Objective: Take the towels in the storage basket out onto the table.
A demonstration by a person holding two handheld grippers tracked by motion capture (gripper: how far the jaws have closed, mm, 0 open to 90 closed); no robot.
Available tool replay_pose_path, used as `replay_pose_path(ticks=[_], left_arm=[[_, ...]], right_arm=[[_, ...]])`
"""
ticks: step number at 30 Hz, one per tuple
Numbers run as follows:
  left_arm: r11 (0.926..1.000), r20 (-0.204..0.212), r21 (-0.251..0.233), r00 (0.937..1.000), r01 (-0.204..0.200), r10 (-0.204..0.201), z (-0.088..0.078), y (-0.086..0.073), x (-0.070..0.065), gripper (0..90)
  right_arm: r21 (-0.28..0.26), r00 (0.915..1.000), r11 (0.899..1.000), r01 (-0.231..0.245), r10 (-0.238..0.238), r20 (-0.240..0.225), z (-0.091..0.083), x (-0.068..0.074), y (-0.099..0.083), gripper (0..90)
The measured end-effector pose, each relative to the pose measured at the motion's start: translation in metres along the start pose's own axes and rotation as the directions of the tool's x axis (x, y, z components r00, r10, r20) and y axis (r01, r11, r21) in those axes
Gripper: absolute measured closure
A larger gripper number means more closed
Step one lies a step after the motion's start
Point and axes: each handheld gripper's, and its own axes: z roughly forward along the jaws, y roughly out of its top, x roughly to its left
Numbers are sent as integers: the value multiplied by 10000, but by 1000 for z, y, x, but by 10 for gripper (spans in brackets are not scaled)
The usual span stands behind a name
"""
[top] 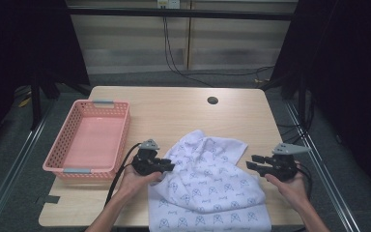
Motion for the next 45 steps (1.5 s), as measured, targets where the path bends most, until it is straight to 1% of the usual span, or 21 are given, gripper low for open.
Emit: replay_pose_path(ticks=[5, 9, 13, 16, 18, 20, 21, 22, 23, 25, 27, 29, 31, 33, 35, 36, 38, 39, 40, 43, 45], left_arm=[[9969, -77, 599, 9986, -514, 520, -7, -16, -14, 774], [9948, 399, 814, 9975, -610, 580, -19, -32, -27, 770], [9951, 875, 861, 9953, -481, 405, -28, -42, -36, 762], [9974, 912, 550, 9950, -462, 410, -33, -43, -37, 717], [9996, 860, 41, 9959, -272, 268, -38, -39, -33, 701], [9974, 777, -714, 9970, -10, 65, -45, -31, -26, 675], [9943, 700, -1056, 9975, 139, -65, -48, -27, -21, 662], [9894, 693, -1432, 9975, 256, -157, -50, -23, -17, 662], [9863, 488, -1628, 9986, 263, -186, -50, -19, -13, 658], [9866, -230, -1617, 9994, 201, -241, -46, -11, -5, 651], [9891, -678, -1305, 9947, 679, -772, -32, -9, 8, 638], [9931, -1037, -939, 9914, 706, -803, -20, -8, 15, 612], [9947, -958, -733, 9922, 727, -796, -12, -7, 19, 578], [9964, -1172, -599, 9909, 596, -663, -6, -5, 18, 565], [9973, -1107, -441, 9919, 579, -625, 0, -2, 15, 592], [9986, -1166, -205, 9918, 494, -514, 4, 0, 12, 661], [9985, -225, 38, 9983, 538, -537, 13, 3, 10, 708], [9992, -233, 77, 9990, 396, -395, 17, 4, 7, 708], [9995, -190, 196, 9995, 253, -250, 19, 6, 4, 795], [9998, -570, -103, 9982, 168, -174, 11, 10, 1, 863], [9956, -821, -865, 9957, 352, -423, -8, 13, 3, 865]], right_arm=[[479, 9995, 9988, 61, -76, 310, 32, -13, 9, 544], [729, 9987, 9973, 110, -146, 494, 61, -24, 18, 487], [720, 9991, 9973, 127, -156, 405, 77, -24, 24, 472], [1052, 9986, 9939, 337, -377, 365, 97, -18, 27, 463], [1105, 9988, 9931, 402, -432, 249, 101, -17, 27, 463], [1343, 9946, 9868, 904, -963, 380, 105, -11, 24, 475], [1336, 9952, 9875, 834, -896, 405, 105, -10, 24, 508], [1332, 9948, 9871, 889, -948, 385, 104, -10, 24, 609], [1327, 9945, 9868, 932, -988, 359, 101, -9, 22, 807], [1274, 9955, 9876, 912, -938, 149, 99, -8, 22, 864], [987, 9960, 9913, 873, -888, 107, 91, -6, 24, 875], [556, 9960, 9945, 889, -895, 75, 76, -6, 30, 877], [69, 9978, 9978, 656, -657, 78, 59, -8, 35, 877], [-261, 9981, 9980, 572, -566, 235, 42, -11, 36, 877], [-512, 9989, 9979, 405, -392, 271, 28, -15, 36, 876], [-578, 9987, 9976, 378, -358, 352, 21, -19, 34, 876], [-606, 9990, 9977, 306, -286, 348, 18, -20, 33, 876], [-606, 9990, 9977, 306, -286, 348, 18, -20, 33, 876], [-621, 9992, 9977, 269, -249, 329, 18, -20, 33, 875], [-646, 9994, 9977, 209, -191, 282, 21, -20, 33, 876], [-689, 9996, 9975, 181, -167, 216, 22, -20, 35, 876]])
